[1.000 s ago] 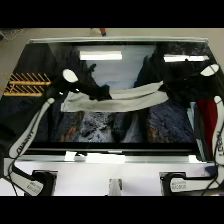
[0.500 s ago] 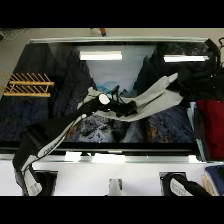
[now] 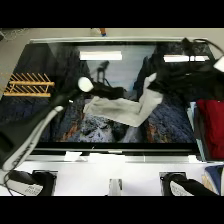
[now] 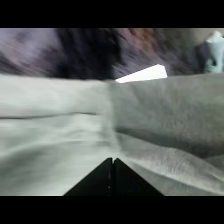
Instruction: Fold the shirts.
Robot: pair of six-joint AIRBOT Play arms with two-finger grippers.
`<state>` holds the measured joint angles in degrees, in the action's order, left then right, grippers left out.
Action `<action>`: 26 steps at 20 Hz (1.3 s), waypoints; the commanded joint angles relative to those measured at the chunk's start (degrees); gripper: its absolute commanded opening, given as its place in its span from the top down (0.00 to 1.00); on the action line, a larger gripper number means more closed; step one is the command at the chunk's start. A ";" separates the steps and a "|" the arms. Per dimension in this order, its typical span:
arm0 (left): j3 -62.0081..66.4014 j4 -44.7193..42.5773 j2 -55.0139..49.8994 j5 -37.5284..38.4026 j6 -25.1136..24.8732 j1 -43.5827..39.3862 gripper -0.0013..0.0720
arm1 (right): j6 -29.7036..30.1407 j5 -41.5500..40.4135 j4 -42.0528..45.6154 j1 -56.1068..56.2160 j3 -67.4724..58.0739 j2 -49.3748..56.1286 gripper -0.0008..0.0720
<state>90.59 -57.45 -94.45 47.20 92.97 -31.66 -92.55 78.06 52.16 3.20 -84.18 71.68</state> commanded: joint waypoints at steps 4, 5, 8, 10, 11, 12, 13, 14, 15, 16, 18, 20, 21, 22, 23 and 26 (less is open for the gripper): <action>-0.02 -17.42 24.11 7.96 4.02 14.62 0.94 | -0.26 -26.64 -12.11 17.81 0.00 16.94 0.95; -0.02 -17.42 26.93 7.96 4.87 15.67 0.94 | -0.24 -30.56 -14.49 19.87 0.00 19.52 0.94; -0.02 -17.42 32.57 7.96 5.81 16.37 0.94 | 6.82 -35.93 -24.70 22.77 0.00 24.83 0.02; -0.02 -17.42 34.38 8.44 5.79 16.28 0.94 | 7.23 -31.50 -23.74 20.87 0.00 24.41 0.05; -0.02 -17.42 34.86 9.03 5.77 16.28 0.94 | 7.26 -26.75 -22.10 18.88 0.00 23.61 0.06; -0.02 -17.42 35.12 9.40 5.77 16.28 0.94 | 7.26 -20.09 -19.34 16.35 0.02 22.36 0.07; -0.02 -17.42 35.17 9.44 5.75 16.28 0.94 | 7.23 -12.81 -15.26 13.88 0.04 20.81 0.07; -0.02 -17.42 35.08 9.42 5.75 16.28 0.94 | 7.23 -6.40 -8.48 11.41 0.20 18.78 0.07; -0.04 -17.42 35.01 9.42 5.73 16.28 0.94 | 7.19 -1.97 0.26 8.92 0.76 16.55 0.07; -0.04 -17.42 34.97 9.42 5.73 16.28 0.94 | 6.36 0.42 8.52 6.29 1.62 14.73 0.07; -0.04 -17.40 34.97 9.44 5.75 16.26 0.94 | 2.56 0.59 18.69 -0.57 5.22 12.83 0.07; -0.04 -17.38 34.97 9.42 5.75 16.26 0.94 | -0.11 -3.15 14.38 -6.23 11.43 13.33 0.07; -0.04 -17.14 34.97 9.40 5.75 16.26 0.94 | 0.42 -5.79 10.47 -7.04 14.73 14.12 0.07; -0.02 -16.55 34.97 9.22 5.77 16.26 0.94 | 1.53 -8.24 8.41 -6.84 17.16 15.26 0.07; -0.02 -15.45 34.99 8.81 5.77 16.26 0.94 | 3.08 -10.54 6.60 -5.88 19.06 16.96 0.07; -0.02 -13.88 35.28 8.48 5.75 16.26 0.94 | 4.48 -12.44 3.93 -2.84 20.13 22.73 0.07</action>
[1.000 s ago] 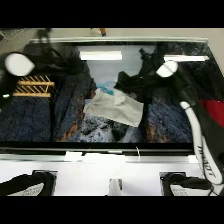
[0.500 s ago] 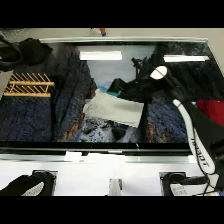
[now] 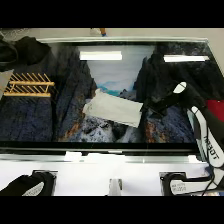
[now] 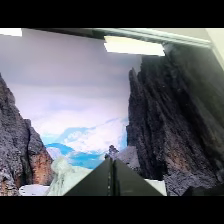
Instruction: Fold the shirts.
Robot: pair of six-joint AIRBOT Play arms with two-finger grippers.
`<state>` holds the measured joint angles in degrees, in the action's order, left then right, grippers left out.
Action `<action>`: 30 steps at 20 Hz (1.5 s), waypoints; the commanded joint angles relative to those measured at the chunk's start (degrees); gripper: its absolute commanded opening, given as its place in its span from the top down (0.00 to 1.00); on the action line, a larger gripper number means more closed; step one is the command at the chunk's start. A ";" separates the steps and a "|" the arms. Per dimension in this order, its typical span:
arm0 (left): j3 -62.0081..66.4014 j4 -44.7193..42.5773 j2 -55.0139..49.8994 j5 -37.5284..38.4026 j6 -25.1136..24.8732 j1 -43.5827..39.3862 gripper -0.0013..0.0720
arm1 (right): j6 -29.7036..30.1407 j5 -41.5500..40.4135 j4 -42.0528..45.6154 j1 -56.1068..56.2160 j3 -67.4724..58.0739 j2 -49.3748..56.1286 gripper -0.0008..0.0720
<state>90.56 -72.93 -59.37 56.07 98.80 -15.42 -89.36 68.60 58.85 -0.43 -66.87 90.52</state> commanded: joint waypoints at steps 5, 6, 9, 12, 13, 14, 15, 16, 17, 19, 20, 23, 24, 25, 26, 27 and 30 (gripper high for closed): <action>0.00 1.62 0.37 -0.55 -0.07 0.02 0.94 | 4.50 -10.60 -11.47 4.52 2.78 6.51 0.24; 0.00 1.60 0.37 -0.55 -0.09 0.02 0.94 | 4.50 -12.26 -13.25 4.81 2.78 6.49 0.47; 0.00 1.51 0.26 -0.55 -0.11 0.04 0.94 | 5.81 -12.57 -18.49 4.52 0.83 6.23 0.95; 0.00 1.29 0.02 -0.55 -1.07 0.04 0.94 | 10.71 -5.70 -15.87 -0.94 -7.61 3.61 0.96; 0.00 1.31 -0.02 -0.52 -1.97 0.04 0.94 | 10.21 -2.75 -14.03 -3.96 -11.02 2.49 0.96; 0.00 1.31 -0.02 -0.52 -2.27 0.04 0.94 | 9.25 -0.15 -11.76 -7.28 -14.34 1.27 0.96; 0.00 1.29 -0.02 -0.52 -2.27 0.04 0.94 | 7.61 2.34 -8.98 -10.99 -17.75 -0.13 0.96; -0.02 1.29 -0.02 -0.52 -2.27 0.04 0.94 | 5.97 4.59 -6.82 -14.38 -20.61 -1.40 0.96; -0.02 1.29 -0.02 -0.52 -2.27 0.04 0.94 | 4.28 7.06 -5.49 -18.08 -23.37 -2.75 0.96; 0.00 1.31 -0.02 -0.55 -2.27 0.04 0.94 | 3.37 10.71 -5.05 -24.90 -27.61 -5.31 0.96; 0.00 1.31 -0.02 -0.55 -2.27 0.04 0.94 | 2.91 11.72 -4.83 -28.28 -29.38 -6.62 0.96; 0.00 1.33 -0.02 -0.52 -2.27 0.02 0.94 | -1.27 9.64 -4.70 -37.92 -31.87 -10.10 0.96; 0.00 1.33 -0.02 -0.52 -2.27 0.04 0.94 | -2.23 9.60 -4.68 -41.13 -32.44 -10.86 0.96; 0.00 1.33 -0.02 -0.52 -2.27 0.04 0.94 | -3.30 10.08 -4.68 -44.09 -32.94 -11.34 0.96; 0.00 1.33 -0.02 -0.52 -2.29 0.02 0.94 | -4.26 10.80 -4.68 -47.17 -33.46 -11.74 0.96; 0.00 1.33 -0.02 -0.50 -2.29 0.02 0.94 | -5.07 11.67 -4.68 -49.92 -33.97 -12.02 0.96; -0.02 1.36 -0.02 -0.50 -4.48 -0.11 0.94 | -6.45 14.43 -4.37 -57.31 -34.56 -13.55 0.96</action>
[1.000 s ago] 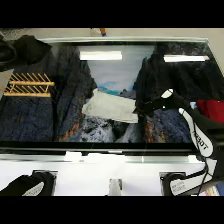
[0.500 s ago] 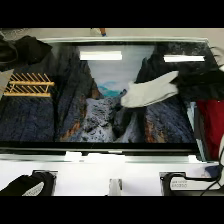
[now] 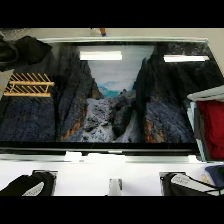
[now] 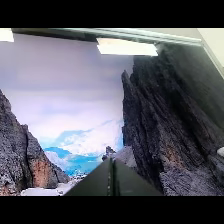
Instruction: Fold the shirts.
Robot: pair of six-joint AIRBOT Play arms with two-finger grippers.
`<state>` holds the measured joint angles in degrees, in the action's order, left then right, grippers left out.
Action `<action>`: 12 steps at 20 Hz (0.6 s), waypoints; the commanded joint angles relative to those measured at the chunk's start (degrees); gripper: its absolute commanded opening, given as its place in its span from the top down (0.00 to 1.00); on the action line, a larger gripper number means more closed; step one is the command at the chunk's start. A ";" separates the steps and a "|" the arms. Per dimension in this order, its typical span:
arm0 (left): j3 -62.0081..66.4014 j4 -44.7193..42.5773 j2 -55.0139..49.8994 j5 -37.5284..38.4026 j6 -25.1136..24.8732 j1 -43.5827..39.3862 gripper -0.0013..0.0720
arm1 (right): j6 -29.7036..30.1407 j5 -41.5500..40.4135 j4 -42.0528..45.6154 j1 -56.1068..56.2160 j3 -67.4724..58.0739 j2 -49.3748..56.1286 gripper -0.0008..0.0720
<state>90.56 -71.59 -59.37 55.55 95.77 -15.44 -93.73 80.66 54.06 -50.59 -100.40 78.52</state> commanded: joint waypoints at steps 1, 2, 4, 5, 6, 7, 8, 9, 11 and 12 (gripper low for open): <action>-0.02 -0.02 -0.04 0.00 -1.70 -0.44 0.94 | -2.08 3.30 2.21 -8.72 -1.03 -2.19 0.96; -0.07 -0.02 -0.04 0.00 -2.38 -0.72 0.94 | -1.97 5.33 6.82 -9.73 -1.03 -2.80 0.96; -0.61 0.00 -0.04 -0.26 -3.52 -1.57 0.94 | -1.95 10.97 19.71 -9.90 -0.76 -3.39 0.96; -1.14 0.00 -0.04 -0.70 -3.63 -1.90 0.94 | -2.12 11.96 23.17 -9.90 0.24 -3.58 0.96; -1.62 -0.02 -0.04 -1.16 -3.67 -2.08 0.94 | -2.08 13.25 25.62 -9.90 1.68 -3.69 0.96; -2.16 0.00 -0.04 -1.44 -3.85 -2.08 0.94 | -1.97 14.36 27.39 -9.90 3.41 -3.72 0.96; -2.56 -0.02 -0.04 -1.51 -3.85 -2.08 0.94 | -1.38 15.15 29.27 -9.90 5.90 -3.93 0.96; -2.80 -0.22 -0.07 -1.53 -3.82 -2.08 0.94 | -0.96 15.56 31.63 -9.90 8.70 -4.31 0.96; -2.80 -0.22 -0.09 -1.53 -3.82 -2.08 0.94 | -0.66 15.19 38.25 -9.90 15.93 -6.08 0.96; -2.80 -0.24 -0.09 -1.55 -3.82 -2.08 0.94 | -0.76 14.03 41.18 -9.90 19.39 -6.99 0.96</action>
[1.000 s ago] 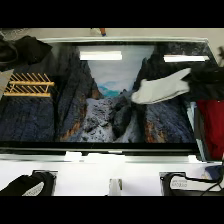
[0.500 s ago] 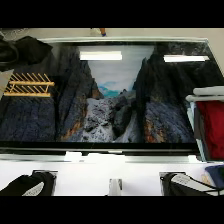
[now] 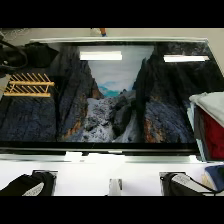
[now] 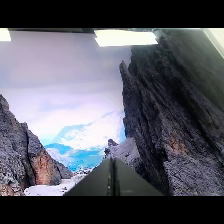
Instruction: Fold the shirts.
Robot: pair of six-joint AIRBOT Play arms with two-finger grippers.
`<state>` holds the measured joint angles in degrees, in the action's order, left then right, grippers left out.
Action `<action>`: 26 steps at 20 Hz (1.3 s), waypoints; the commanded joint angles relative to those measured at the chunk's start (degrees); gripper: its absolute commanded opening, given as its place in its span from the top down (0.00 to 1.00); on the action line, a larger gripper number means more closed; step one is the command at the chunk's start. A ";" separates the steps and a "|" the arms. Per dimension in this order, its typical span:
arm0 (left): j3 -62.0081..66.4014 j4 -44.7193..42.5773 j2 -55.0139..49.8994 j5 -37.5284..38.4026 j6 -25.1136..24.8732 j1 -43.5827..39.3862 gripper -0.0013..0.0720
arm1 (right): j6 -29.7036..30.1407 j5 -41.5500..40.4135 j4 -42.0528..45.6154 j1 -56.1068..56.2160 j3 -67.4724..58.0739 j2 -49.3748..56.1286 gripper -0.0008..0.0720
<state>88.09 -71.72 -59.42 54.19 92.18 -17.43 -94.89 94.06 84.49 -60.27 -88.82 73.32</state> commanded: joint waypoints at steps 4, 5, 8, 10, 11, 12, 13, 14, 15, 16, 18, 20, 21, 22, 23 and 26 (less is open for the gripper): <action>-0.33 -0.07 -0.04 -1.68 -0.17 -0.09 0.94 | -0.31 -4.66 11.78 -0.22 18.40 -3.32 0.96; -0.33 -0.07 -0.04 -2.38 -0.17 -0.09 0.94 | -0.48 -5.16 12.90 -0.22 19.71 -3.32 0.95; -0.33 -0.04 -0.04 -3.69 0.02 -0.09 0.94 | -0.55 -7.02 14.67 -0.22 19.43 -3.37 0.39; -0.28 -0.02 -0.11 -4.42 0.02 -0.09 0.94 | 2.36 -8.94 14.53 -0.15 16.28 -3.37 0.21; -0.26 -0.20 -0.31 -4.55 0.00 -0.09 0.94 | 3.10 -11.28 13.84 -0.13 12.79 -3.37 0.21; -0.13 -1.03 -0.76 -4.61 -0.02 -0.09 0.94 | 4.02 -13.81 12.26 0.28 8.09 -3.37 0.21; 0.76 -3.10 -2.08 -3.80 -0.02 -0.17 0.94 | 4.66 -17.31 11.37 1.62 3.39 -3.37 0.21; 2.69 -6.73 -4.46 -1.92 -0.02 -0.46 0.94 | 5.40 -21.05 10.71 4.20 -1.11 -3.37 0.22; 5.05 -11.30 -7.50 0.48 -0.02 -0.87 0.94 | 7.15 -25.27 9.14 8.13 -5.03 -3.37 0.23; 7.41 -15.80 -10.97 3.17 -0.02 -1.20 0.94 | 8.11 -28.13 5.40 12.20 -7.30 -3.30 0.24; 12.13 -21.07 -18.78 12.50 0.00 -1.55 0.94 | 8.13 -29.35 -1.77 22.51 -7.93 -2.97 0.24; 13.88 -22.21 -24.41 24.11 0.09 -1.64 0.64 | 7.15 -24.17 -2.38 34.69 -7.72 -0.61 0.23; 13.86 -22.16 -26.69 30.45 0.81 -1.64 0.22 | 5.05 -20.50 -2.45 40.17 -7.72 1.44 0.15; 13.86 -22.18 -29.09 37.86 2.86 -1.64 0.02 | 2.75 -16.13 -2.64 44.74 -7.72 3.96 0.02; 13.77 -22.18 -30.86 43.19 3.32 -1.57 0.02 | 2.03 -11.87 -3.52 48.06 -7.72 6.43 0.02; 12.87 -22.16 -28.33 34.32 7.39 -2.99 0.02 | 0.70 -4.90 -5.95 54.27 -7.72 12.22 0.02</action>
<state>100.86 -92.82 -87.11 87.35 95.81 -19.46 -91.74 81.45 81.45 -13.74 -96.18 80.73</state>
